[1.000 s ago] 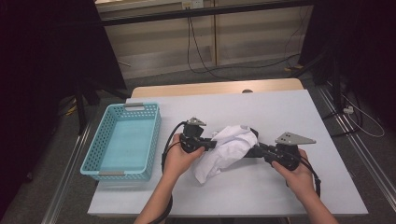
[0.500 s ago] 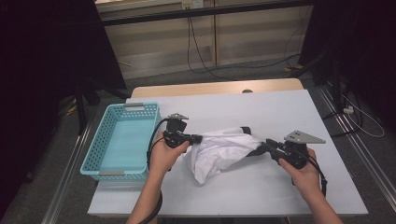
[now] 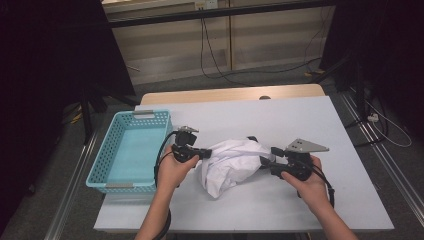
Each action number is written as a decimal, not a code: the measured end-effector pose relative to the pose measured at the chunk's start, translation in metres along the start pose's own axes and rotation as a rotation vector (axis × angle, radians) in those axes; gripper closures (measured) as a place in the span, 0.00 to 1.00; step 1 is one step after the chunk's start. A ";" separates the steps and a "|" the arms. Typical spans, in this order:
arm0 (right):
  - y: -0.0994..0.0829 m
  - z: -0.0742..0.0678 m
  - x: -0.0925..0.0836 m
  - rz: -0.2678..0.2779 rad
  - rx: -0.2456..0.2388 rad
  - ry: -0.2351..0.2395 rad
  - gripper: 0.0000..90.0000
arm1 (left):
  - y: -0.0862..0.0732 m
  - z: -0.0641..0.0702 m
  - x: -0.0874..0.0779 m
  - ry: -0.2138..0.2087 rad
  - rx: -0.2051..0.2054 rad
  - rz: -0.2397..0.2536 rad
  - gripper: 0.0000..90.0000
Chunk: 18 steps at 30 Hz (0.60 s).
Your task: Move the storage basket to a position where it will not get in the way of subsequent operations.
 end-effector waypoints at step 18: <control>-0.003 -0.016 0.002 -0.018 -0.027 0.021 0.54 | -0.002 -0.014 -0.006 0.051 -0.036 0.023 0.98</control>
Point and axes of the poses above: each handheld gripper's, and its own axes: x roughly forward along the jaws, y roughly out of its top, z roughly to its right, the point moved 6 cm from there along x, roughly forward along the jaws, and after that the axes turned 7 degrees about -z, right-handed, at the moved point
